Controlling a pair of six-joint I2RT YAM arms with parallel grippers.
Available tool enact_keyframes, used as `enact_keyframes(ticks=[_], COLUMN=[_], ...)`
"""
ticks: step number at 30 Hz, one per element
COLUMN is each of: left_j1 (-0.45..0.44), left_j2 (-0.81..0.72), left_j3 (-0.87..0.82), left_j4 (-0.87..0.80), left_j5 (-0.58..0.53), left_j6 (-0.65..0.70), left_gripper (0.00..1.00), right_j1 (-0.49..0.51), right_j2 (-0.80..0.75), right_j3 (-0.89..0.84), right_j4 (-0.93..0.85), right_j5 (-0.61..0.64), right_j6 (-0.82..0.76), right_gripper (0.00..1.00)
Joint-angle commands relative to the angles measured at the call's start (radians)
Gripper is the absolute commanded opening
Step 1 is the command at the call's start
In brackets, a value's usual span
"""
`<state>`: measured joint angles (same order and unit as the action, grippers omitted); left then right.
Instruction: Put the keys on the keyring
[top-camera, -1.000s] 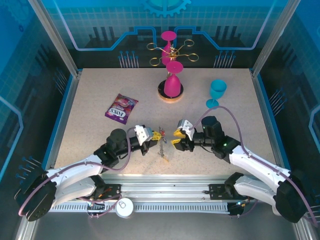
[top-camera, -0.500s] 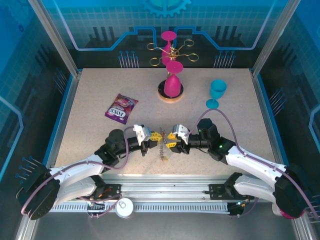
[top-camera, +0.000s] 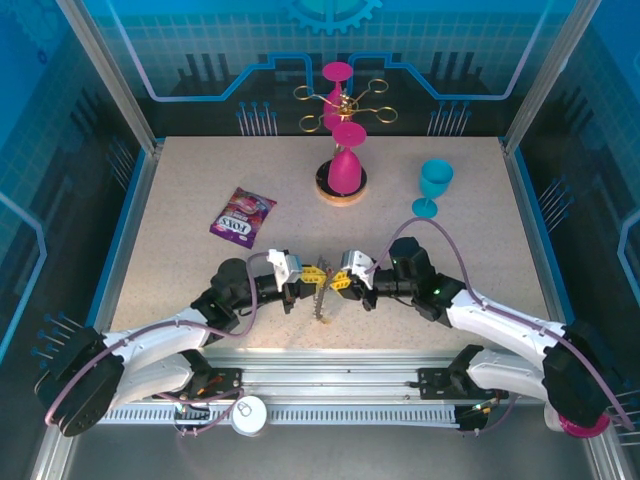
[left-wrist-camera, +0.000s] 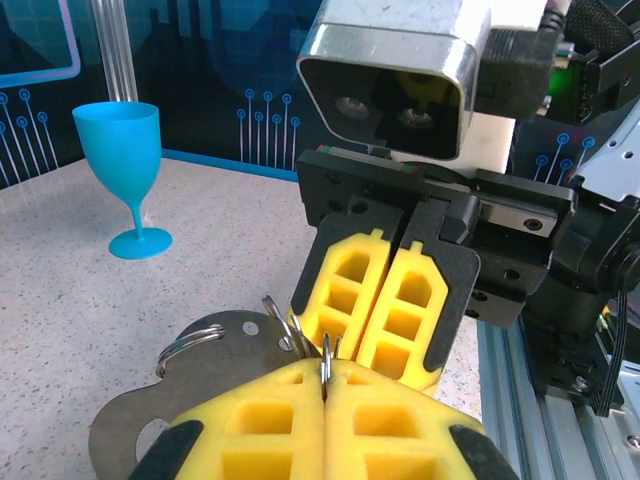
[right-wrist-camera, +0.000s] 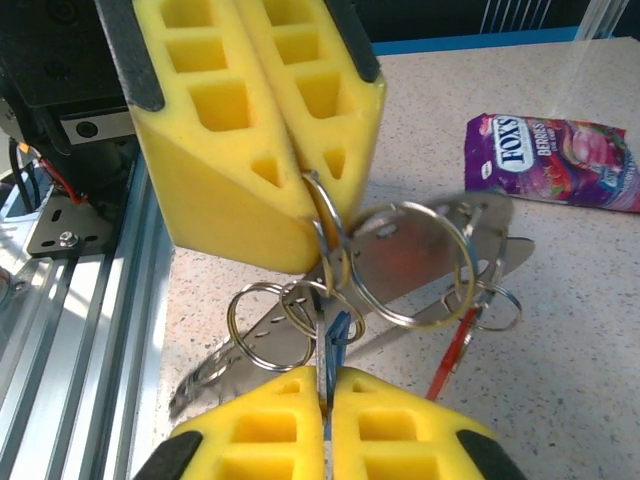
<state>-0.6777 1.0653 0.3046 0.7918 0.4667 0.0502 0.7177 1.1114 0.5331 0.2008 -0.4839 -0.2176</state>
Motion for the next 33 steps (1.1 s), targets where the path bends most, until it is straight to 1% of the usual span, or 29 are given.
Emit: enact_keyframes(ticks=[1,3,5,7,9,10,12,15,17,20,33], left_j1=[0.007,0.006,0.006,0.006,0.007,0.006,0.006,0.006,0.007,0.006,0.007], left_j2=[0.013,0.024,0.028,0.029,0.034,0.038,0.049,0.071,0.086,0.102,0.107], left_j3=[-0.003,-0.001,-0.003,-0.006,-0.005,-0.004,0.000,0.007,0.009,0.016,0.018], left_j4=[0.101,0.114,0.114,0.102,0.078,0.068,0.049,0.038,0.045,0.048,0.070], left_j5=[0.039,0.036,0.029,0.018,0.016,0.019,0.029,0.053,0.076,0.106,0.151], left_j6=[-0.018,-0.015,-0.003,0.020,0.047,0.060,0.087,0.121,0.139,0.155,0.155], left_gripper=[0.00,0.00,0.00,0.00,0.00,0.00,0.00,0.00,0.00,0.00,0.00], right_j1=[0.030,0.035,0.034,0.024,0.005,-0.005,-0.020,-0.029,-0.029,-0.029,-0.026], right_j2=[0.028,0.032,0.018,-0.021,-0.065,-0.085,-0.119,-0.140,-0.132,-0.112,-0.078], right_j3=[0.031,0.038,0.036,0.025,0.009,0.001,-0.004,0.001,0.008,0.022,0.035], right_j4=[0.034,0.025,0.006,-0.011,-0.018,-0.033,-0.064,-0.088,-0.087,-0.094,-0.104], right_j5=[-0.048,-0.049,-0.026,0.011,0.027,0.030,0.027,-0.006,-0.035,-0.052,-0.051], right_j6=[0.009,0.007,-0.002,-0.008,-0.007,-0.012,-0.025,-0.049,-0.055,-0.057,-0.082], right_gripper=[0.05,0.05,0.08,0.22,0.30,0.31,0.30,0.24,0.20,0.16,0.20])
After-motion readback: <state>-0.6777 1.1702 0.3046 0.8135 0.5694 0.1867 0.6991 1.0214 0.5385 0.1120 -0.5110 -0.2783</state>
